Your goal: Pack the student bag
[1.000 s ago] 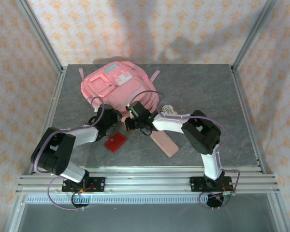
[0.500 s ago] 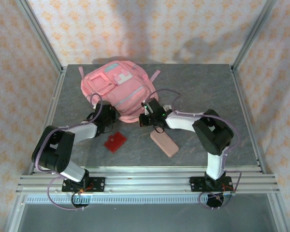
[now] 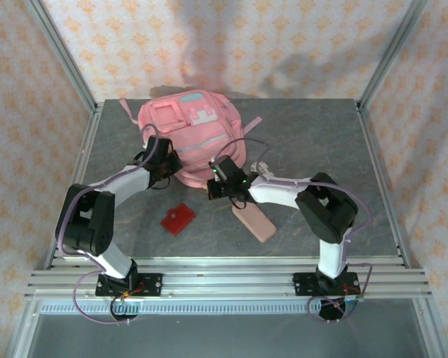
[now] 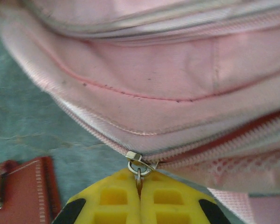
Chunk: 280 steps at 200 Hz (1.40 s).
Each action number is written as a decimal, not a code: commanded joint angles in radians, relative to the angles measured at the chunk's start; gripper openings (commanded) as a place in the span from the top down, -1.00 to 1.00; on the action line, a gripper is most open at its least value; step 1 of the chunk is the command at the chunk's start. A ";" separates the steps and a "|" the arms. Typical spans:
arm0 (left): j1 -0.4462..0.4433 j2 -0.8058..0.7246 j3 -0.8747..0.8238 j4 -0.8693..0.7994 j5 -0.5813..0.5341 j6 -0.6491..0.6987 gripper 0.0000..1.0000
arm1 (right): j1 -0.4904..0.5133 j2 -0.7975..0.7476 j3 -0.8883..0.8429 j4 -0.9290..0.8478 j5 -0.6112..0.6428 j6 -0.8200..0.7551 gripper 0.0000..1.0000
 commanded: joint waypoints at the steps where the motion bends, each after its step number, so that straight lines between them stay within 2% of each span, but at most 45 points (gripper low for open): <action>1: 0.046 -0.017 0.076 0.080 -0.123 0.051 1.00 | 0.075 0.040 0.067 -0.079 -0.087 0.011 1.00; 20: 0.069 -0.045 0.051 0.075 -0.127 0.049 1.00 | 0.083 0.077 0.118 -0.049 -0.145 0.031 1.00; 42: 0.077 -0.097 0.004 0.053 -0.110 0.038 0.24 | 0.083 0.123 0.173 -0.036 -0.175 0.044 1.00; 51: 0.076 -0.128 -0.029 0.055 -0.090 0.026 0.08 | 0.083 0.140 0.191 -0.040 -0.175 0.045 1.00; 77: 0.071 -0.246 -0.171 0.079 -0.037 -0.038 -0.11 | 0.083 0.158 0.205 -0.039 -0.186 0.045 1.00; 116: 0.012 -0.355 -0.373 0.169 0.033 -0.167 -0.20 | 0.082 0.160 0.207 -0.036 -0.188 0.044 1.00; 133: -0.033 -0.350 -0.414 0.244 0.037 -0.210 -0.28 | 0.083 0.162 0.207 -0.034 -0.192 0.045 1.00; 163: -0.088 -0.251 -0.380 0.311 0.018 -0.220 -0.31 | 0.082 0.165 0.207 -0.037 -0.195 0.052 1.00; 178: -0.094 -0.194 -0.354 0.335 0.009 -0.220 -0.28 | 0.083 0.160 0.203 -0.039 -0.188 0.054 1.00; 196: -0.097 -0.142 -0.329 0.347 -0.001 -0.215 -0.06 | 0.082 0.154 0.203 -0.049 -0.175 0.054 1.00; 215: -0.094 -0.114 -0.310 0.339 -0.033 -0.196 0.70 | 0.083 0.148 0.202 -0.071 -0.160 0.052 1.00; 224: -0.092 -0.107 -0.301 0.326 -0.041 -0.183 1.00 | 0.080 0.142 0.196 -0.079 -0.158 0.052 1.00; 280: -0.019 -0.159 -0.311 0.294 -0.037 -0.141 1.00 | -0.005 0.053 0.062 -0.116 -0.130 0.045 1.00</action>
